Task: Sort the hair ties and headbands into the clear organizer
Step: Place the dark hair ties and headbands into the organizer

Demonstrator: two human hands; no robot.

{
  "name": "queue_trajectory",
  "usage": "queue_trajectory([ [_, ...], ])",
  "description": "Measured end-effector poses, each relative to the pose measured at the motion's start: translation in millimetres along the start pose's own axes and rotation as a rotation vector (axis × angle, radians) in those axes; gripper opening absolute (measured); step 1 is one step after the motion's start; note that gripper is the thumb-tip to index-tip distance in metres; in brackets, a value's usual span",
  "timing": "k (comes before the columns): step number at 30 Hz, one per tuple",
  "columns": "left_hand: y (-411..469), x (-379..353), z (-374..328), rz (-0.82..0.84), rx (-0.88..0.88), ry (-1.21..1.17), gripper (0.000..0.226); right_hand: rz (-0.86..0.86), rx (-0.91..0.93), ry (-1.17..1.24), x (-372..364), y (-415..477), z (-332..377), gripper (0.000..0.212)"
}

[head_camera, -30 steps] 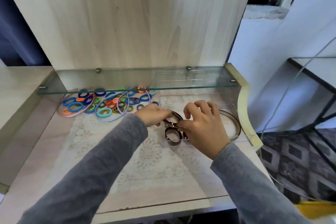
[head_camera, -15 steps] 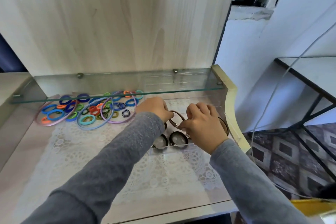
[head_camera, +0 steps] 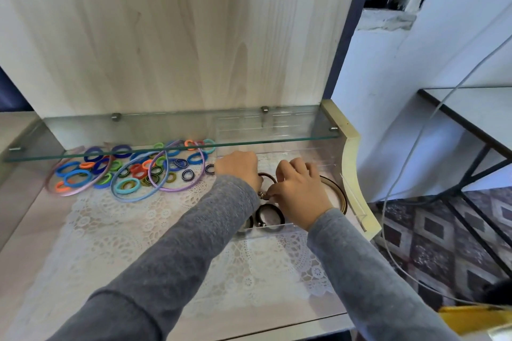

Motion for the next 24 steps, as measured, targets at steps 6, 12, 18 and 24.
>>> queue_trajectory([
  [6,-6,-4,9,0.005,0.0,-0.099,0.037,0.012,-0.009,0.032,-2,2,0,0.022],
  [12,-20,-4,31,-0.085,-0.002,-0.289,0.027,0.095,-0.032,0.081,2,5,-2,0.017],
  [18,-26,-30,52,-0.166,-0.22,-0.369,0.036,0.219,-0.01,0.067,7,11,-1,0.02],
  [24,-29,-37,54,-0.162,-0.286,-0.313,0.049,0.25,-0.025,0.066,10,13,3,0.021],
])
Point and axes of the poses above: each hand's wrist, its own y-axis towards the middle knuckle, its own x-axis out of the back of the hand, z = x × y, the point moved 1 cm from there along y, towards the middle knuckle, and after that the axes turned 14 degrees about x, right-handed, at the moved point
